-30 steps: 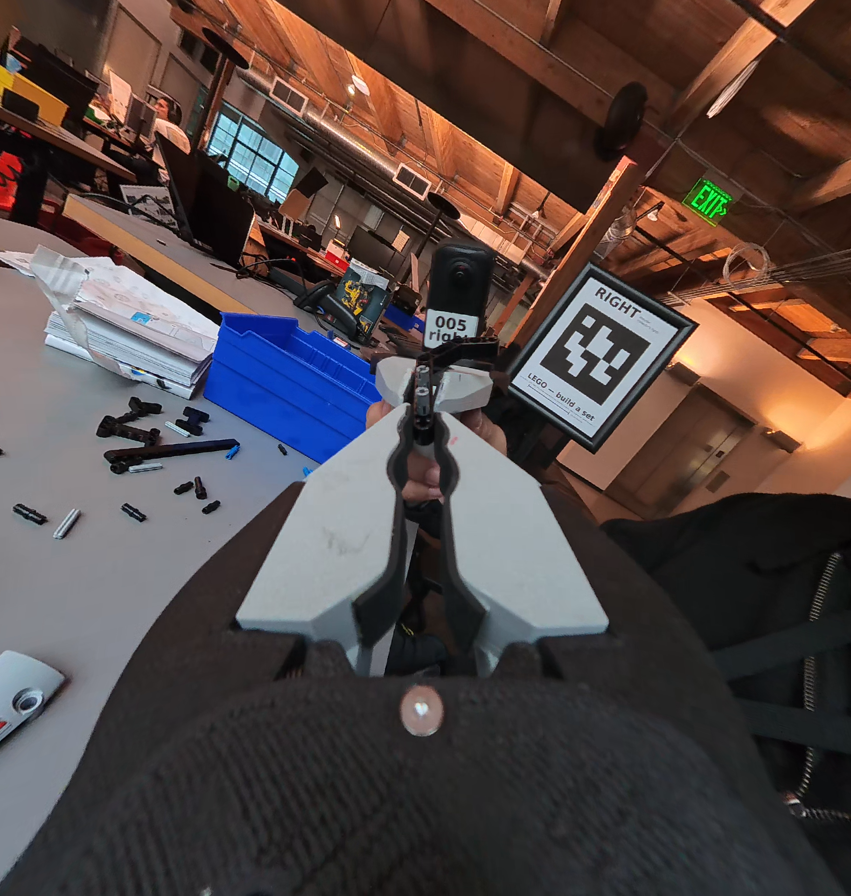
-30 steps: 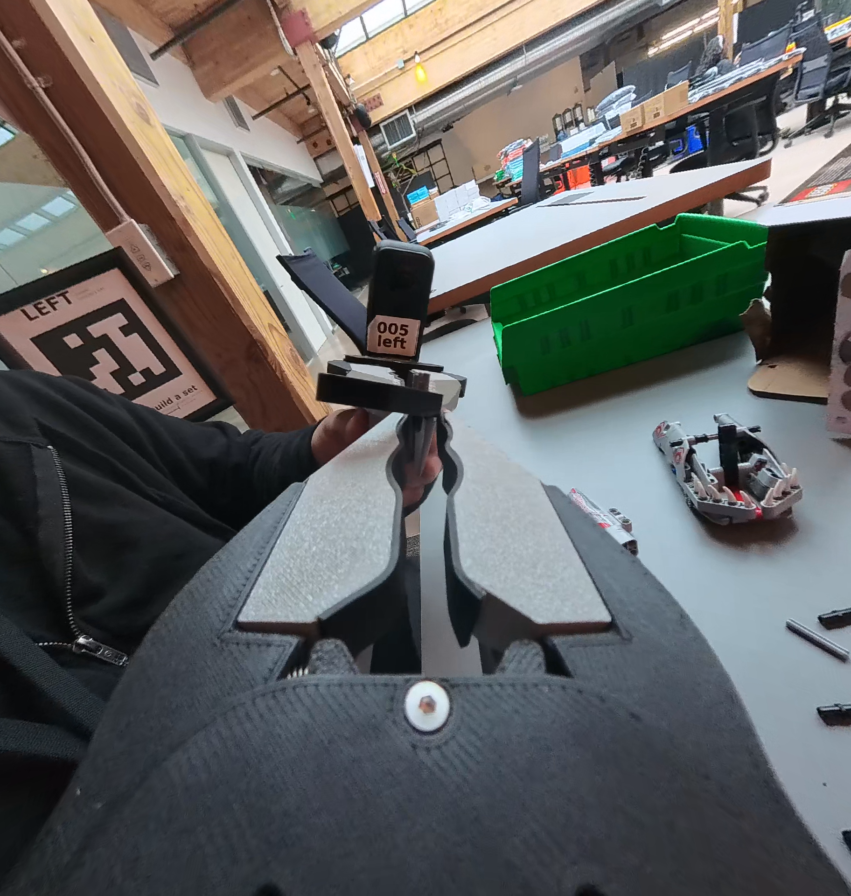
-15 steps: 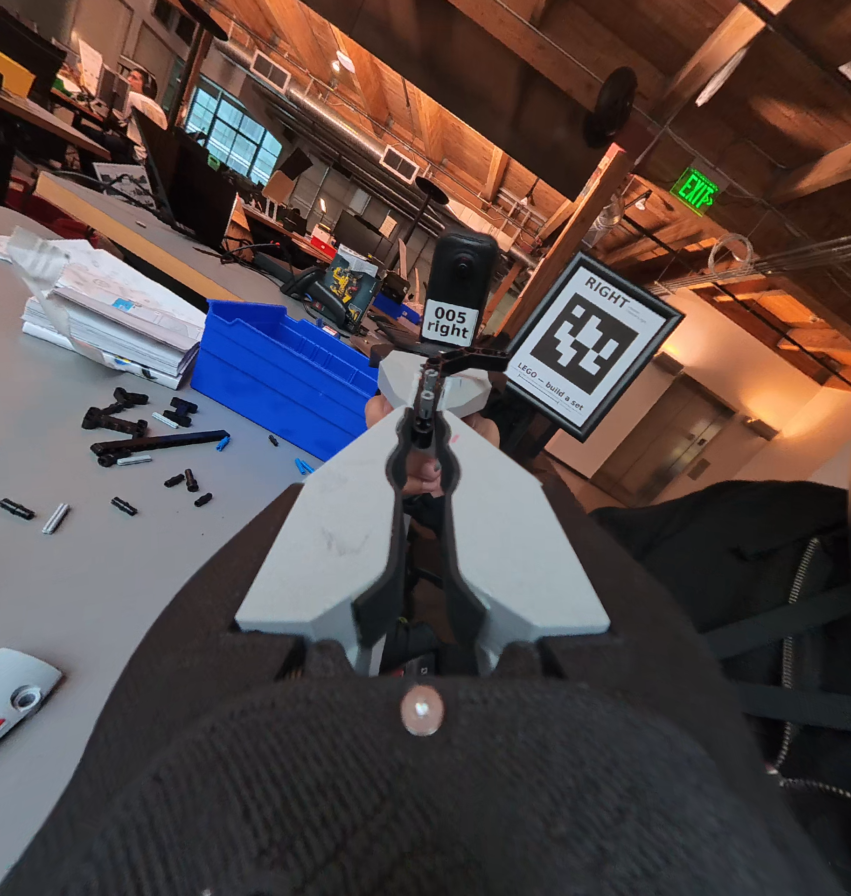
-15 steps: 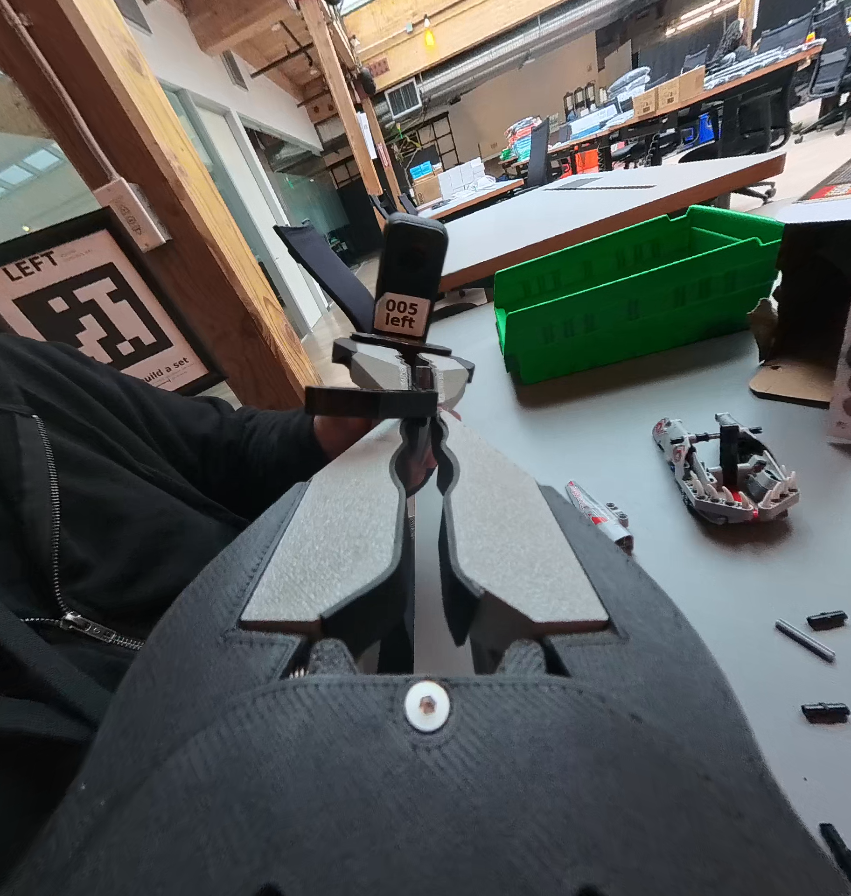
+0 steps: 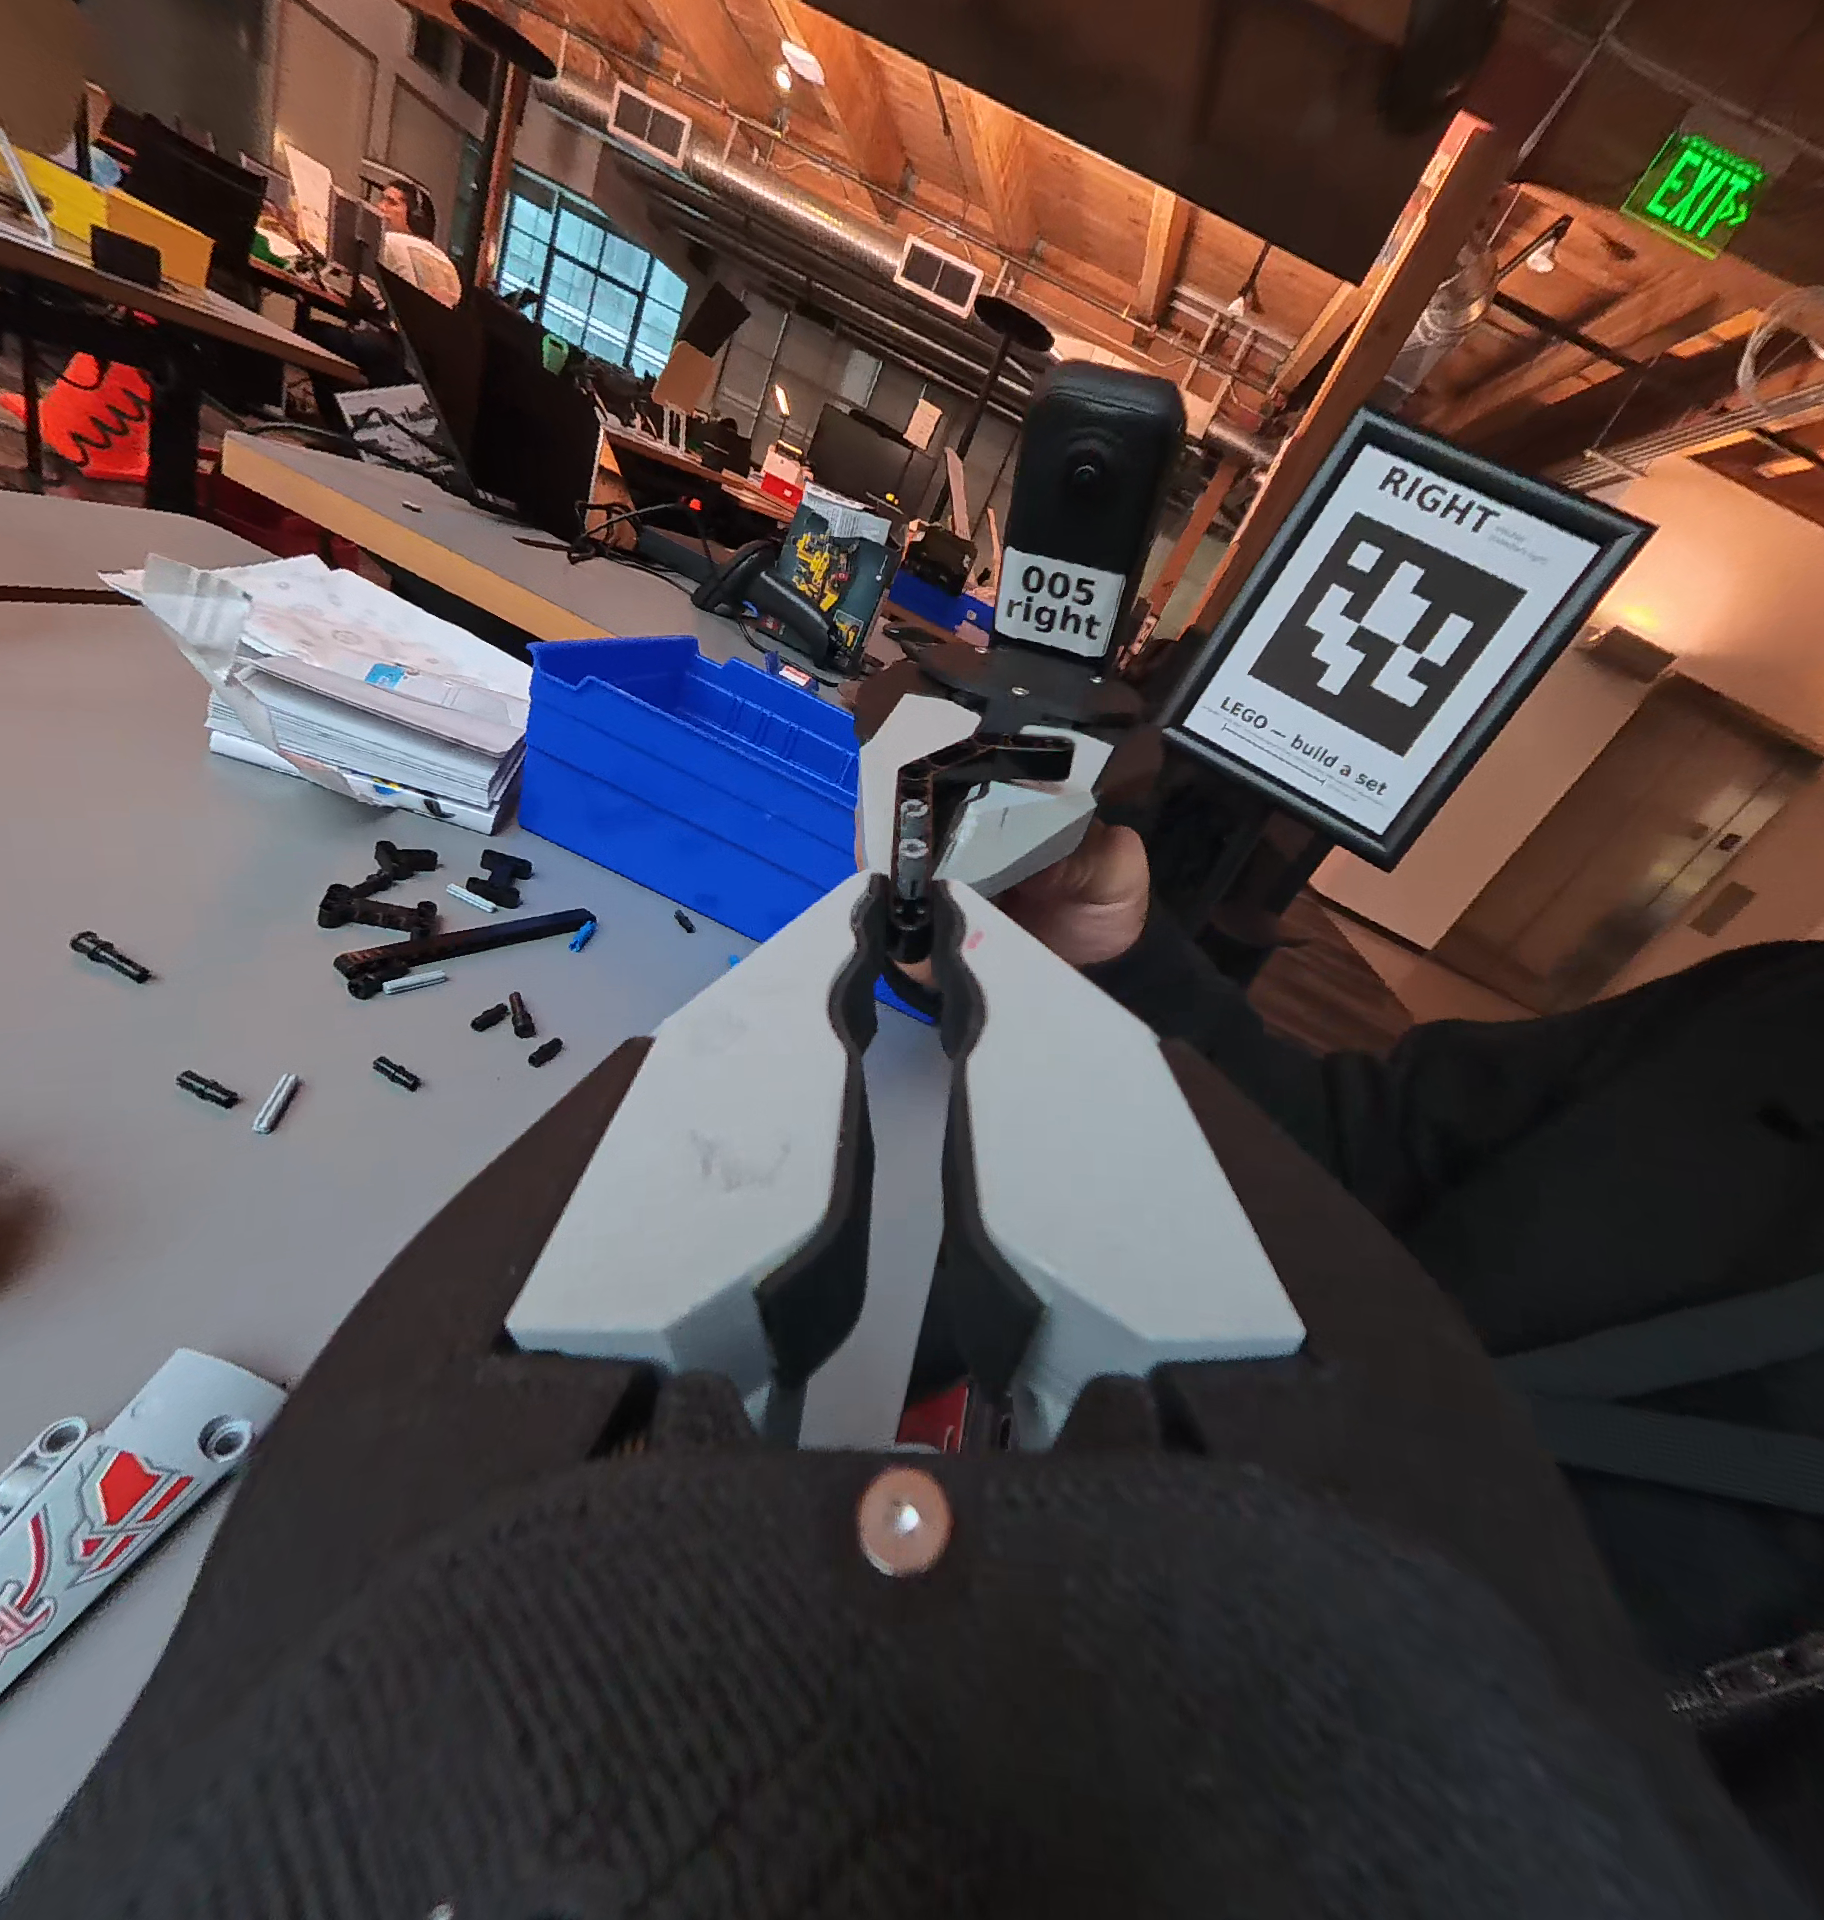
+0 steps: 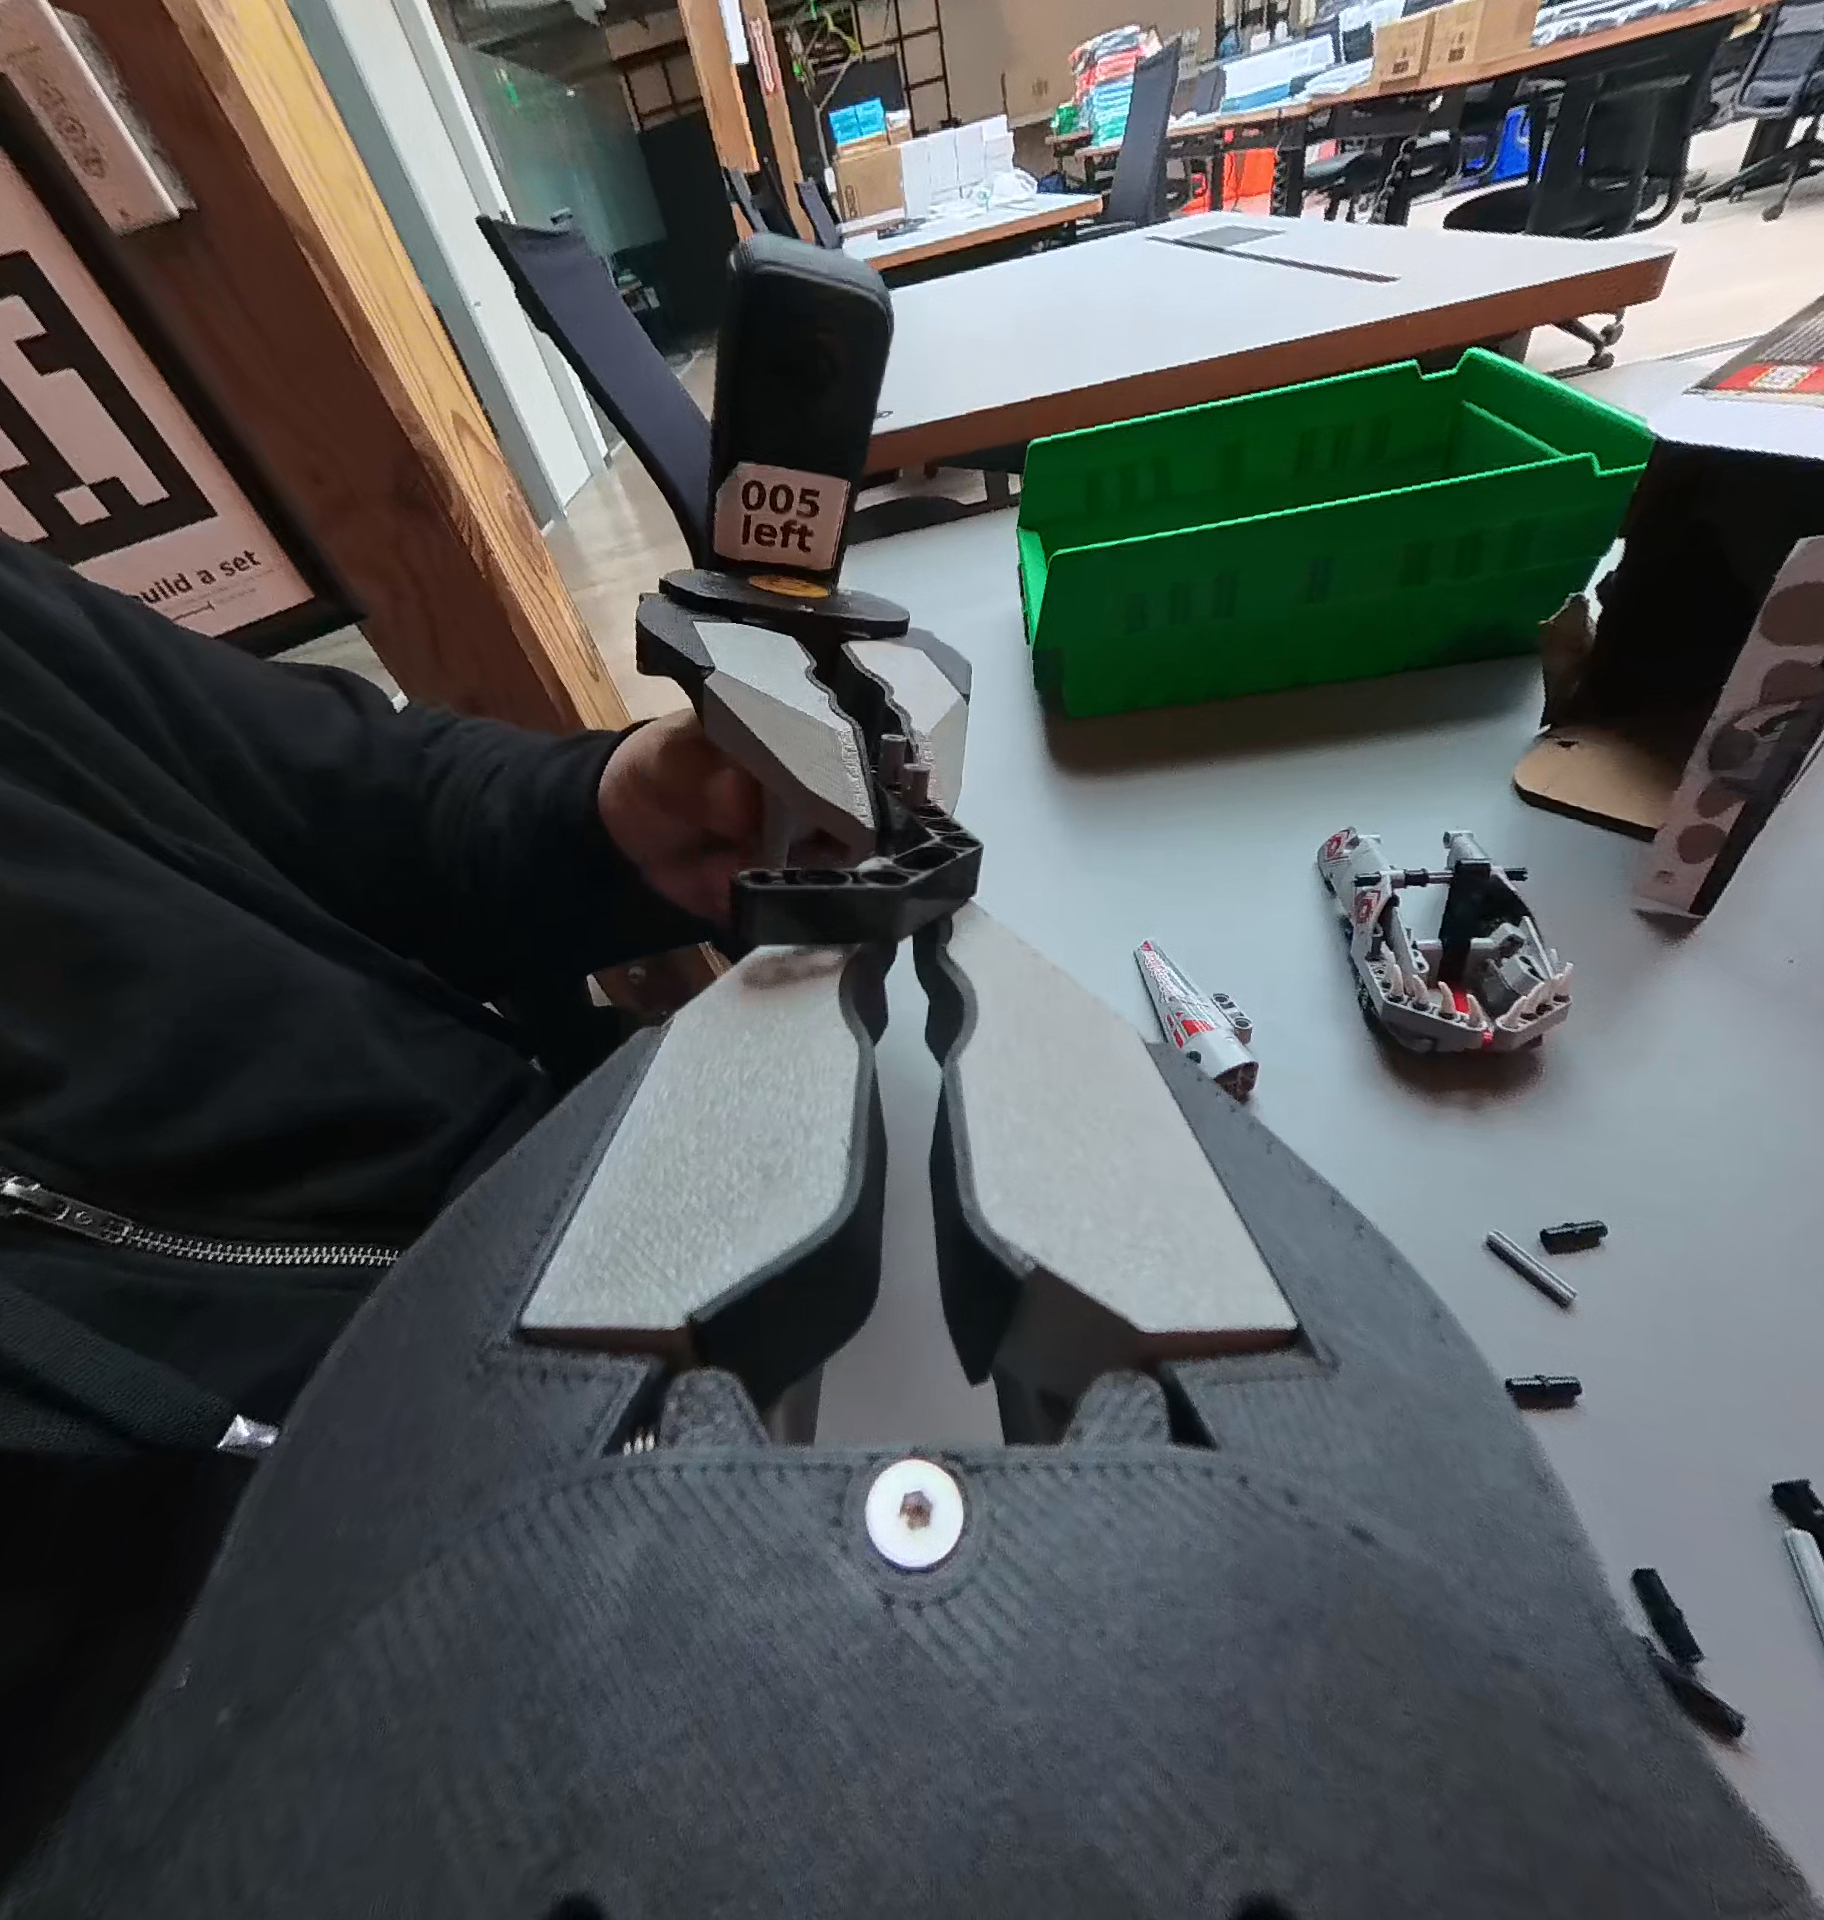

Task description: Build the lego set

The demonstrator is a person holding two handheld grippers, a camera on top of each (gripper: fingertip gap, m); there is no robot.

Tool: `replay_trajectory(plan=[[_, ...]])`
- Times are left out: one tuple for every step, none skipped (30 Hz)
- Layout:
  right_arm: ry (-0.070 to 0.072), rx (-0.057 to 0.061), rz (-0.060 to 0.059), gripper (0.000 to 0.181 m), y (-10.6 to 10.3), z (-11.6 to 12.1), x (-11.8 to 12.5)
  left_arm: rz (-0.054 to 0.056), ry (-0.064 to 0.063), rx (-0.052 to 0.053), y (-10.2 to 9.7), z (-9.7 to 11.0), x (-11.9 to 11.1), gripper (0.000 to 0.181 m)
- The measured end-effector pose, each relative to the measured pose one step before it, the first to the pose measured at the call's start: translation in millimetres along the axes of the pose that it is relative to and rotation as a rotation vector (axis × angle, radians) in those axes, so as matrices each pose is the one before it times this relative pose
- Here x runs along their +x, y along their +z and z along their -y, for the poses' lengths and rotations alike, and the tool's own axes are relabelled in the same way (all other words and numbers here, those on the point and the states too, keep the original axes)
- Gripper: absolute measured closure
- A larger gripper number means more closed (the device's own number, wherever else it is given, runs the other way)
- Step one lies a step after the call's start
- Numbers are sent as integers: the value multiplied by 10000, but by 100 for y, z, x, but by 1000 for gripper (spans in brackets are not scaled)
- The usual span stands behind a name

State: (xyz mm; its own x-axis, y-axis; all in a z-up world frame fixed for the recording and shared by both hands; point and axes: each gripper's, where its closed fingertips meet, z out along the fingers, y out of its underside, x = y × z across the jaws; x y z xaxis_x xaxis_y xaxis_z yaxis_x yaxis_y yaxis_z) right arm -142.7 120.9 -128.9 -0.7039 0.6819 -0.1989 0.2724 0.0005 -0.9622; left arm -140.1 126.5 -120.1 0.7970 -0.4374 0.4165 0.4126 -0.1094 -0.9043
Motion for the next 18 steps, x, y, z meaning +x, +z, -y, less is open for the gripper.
replay_trajectory(plan=[[-8,-49,40,181,-25,-43,-41,18,49,-75,-4,-42,33,176],[2,-27,30,181,-17,-13,-27,8,26,20,19,5,44,176],[4,-55,11,181,-15,-88,8,9,-16,6,1,-28,-18,176],[6,-65,7,181,-6,-77,15,12,-16,-20,21,-83,-39,176],[-18,-76,-22,181,4,-99,17,-4,-12,46,29,-13,-10,176],[-64,-101,-66,181,34,-118,32,54,-33,-39,8,-90,-102,176],[-63,-70,-59,181,5,-41,27,22,52,24,-5,-24,-34,176],[-15,-66,-8,181,-12,-51,-27,-43,-21,0,12,-11,26,176],[10,-87,15,181,-37,-73,-28,-18,-67,-61,7,-55,-2,176],[-1,-51,-3,181,-78,8,-19,11,29,33,64,-31,27,176],[42,47,6,181,-72,133,-42,-29,5,76,57,34,73,176],[100,202,99,181,-47,316,-124,-135,-87,91,17,170,146,176],[72,336,181,181,2,396,-181,-212,-157,101,-56,280,219,176],[69,355,177,181,55,336,-125,-124,-164,183,-121,374,147,176],[138,266,164,181,65,200,-65,-37,-103,123,-86,186,63,175],[164,172,173,179,45,98,-67,-30,-57,57,-44,65,29,175],[145,130,134,179,37,80,-33,-16,-80,34,-31,44,-24,175],[127,137,46,180,20,100,62,-27,-84,42,-27,66,-25,175]])
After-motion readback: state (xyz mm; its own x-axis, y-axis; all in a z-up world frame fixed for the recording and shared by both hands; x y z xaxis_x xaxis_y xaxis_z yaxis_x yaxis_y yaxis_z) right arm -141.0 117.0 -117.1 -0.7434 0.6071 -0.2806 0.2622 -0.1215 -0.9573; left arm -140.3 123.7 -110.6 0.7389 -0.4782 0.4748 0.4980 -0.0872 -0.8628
